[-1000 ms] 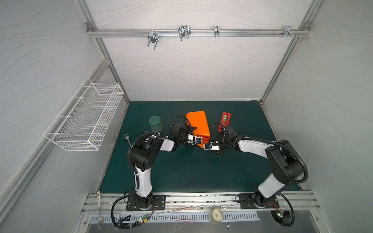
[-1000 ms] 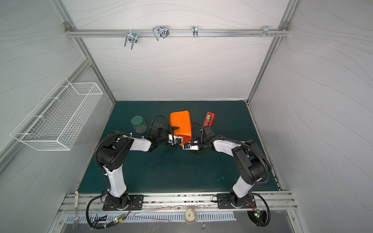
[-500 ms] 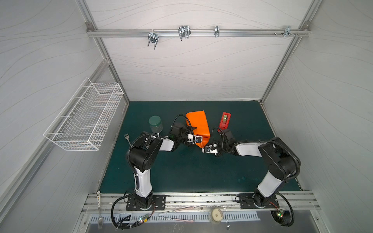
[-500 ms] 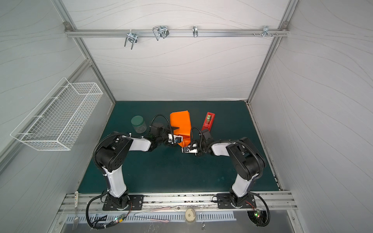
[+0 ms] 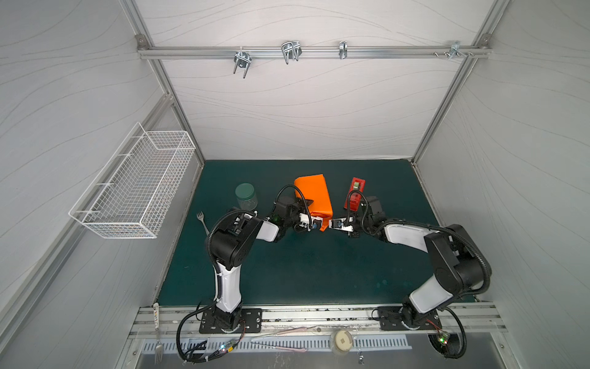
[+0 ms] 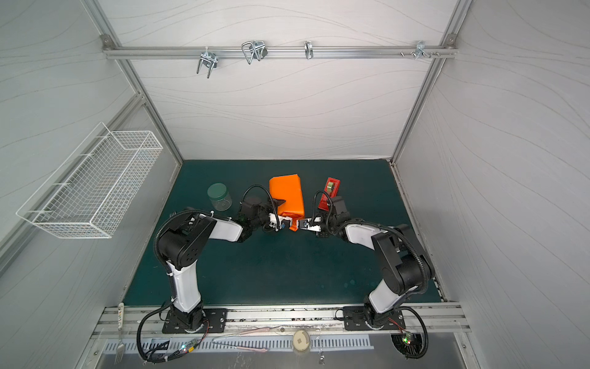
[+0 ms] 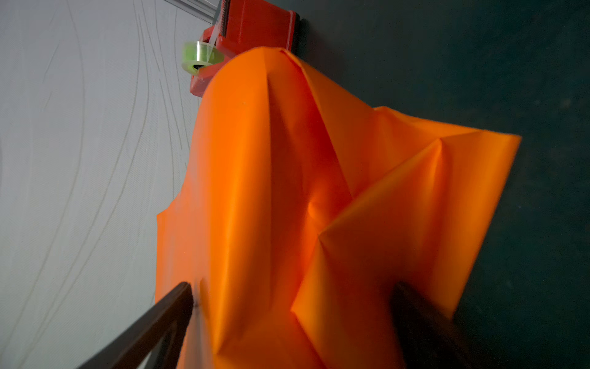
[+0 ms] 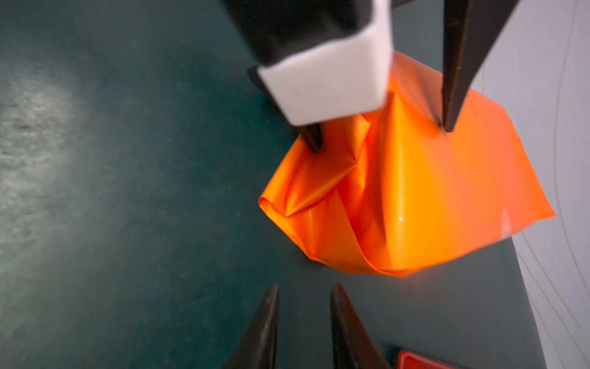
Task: Wrap a gift box in wrapping paper
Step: Fold the wrapping paper for the gift box.
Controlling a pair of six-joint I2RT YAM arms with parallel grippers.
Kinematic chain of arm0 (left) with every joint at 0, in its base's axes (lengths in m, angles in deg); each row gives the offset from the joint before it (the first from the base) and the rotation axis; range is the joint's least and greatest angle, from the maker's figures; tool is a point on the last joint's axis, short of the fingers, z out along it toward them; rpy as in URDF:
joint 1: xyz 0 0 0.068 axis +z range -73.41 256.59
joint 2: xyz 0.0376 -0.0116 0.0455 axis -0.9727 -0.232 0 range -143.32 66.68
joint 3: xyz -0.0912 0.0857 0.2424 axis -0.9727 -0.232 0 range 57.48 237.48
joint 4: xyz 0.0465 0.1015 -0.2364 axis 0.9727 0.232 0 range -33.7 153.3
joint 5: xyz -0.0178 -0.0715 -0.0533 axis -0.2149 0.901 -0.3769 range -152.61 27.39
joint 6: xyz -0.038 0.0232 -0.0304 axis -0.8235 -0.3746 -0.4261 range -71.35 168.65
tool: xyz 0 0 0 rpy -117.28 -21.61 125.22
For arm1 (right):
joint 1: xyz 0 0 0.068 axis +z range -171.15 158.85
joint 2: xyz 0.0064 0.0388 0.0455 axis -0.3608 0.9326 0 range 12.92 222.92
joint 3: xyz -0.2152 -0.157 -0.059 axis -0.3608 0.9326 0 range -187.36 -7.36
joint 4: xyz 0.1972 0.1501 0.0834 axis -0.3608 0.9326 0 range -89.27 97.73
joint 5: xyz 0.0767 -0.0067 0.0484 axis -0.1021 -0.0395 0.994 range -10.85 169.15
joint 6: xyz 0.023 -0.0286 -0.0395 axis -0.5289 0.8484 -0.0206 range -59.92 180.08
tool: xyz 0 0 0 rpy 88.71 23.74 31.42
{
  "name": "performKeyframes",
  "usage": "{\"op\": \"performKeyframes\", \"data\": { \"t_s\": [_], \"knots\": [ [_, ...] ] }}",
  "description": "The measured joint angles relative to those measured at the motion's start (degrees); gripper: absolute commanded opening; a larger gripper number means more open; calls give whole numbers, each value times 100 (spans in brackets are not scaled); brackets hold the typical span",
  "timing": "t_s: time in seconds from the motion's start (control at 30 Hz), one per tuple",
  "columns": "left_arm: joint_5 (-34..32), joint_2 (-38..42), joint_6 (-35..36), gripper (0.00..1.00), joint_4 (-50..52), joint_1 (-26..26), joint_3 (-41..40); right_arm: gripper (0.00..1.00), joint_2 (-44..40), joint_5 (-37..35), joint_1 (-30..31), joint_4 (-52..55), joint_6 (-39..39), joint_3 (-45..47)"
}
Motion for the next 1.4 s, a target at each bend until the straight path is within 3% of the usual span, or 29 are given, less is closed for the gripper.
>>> {"op": "performKeyframes", "data": {
  "t_s": [0.53,0.8,1.1,1.4],
  "knots": [
    [-208,0,505,99,-310,-236,-149,29,-136,120,-468,249,-197,-79],
    [-221,13,525,99,-291,-251,-149,30,70,514,-610,455,-992,-922],
    [-223,11,581,99,-365,-260,-184,27,866,317,-205,649,-2000,-1996],
    [-221,11,629,99,-439,-267,-234,25,1561,-129,63,931,-2251,-2610]
  ]
}}
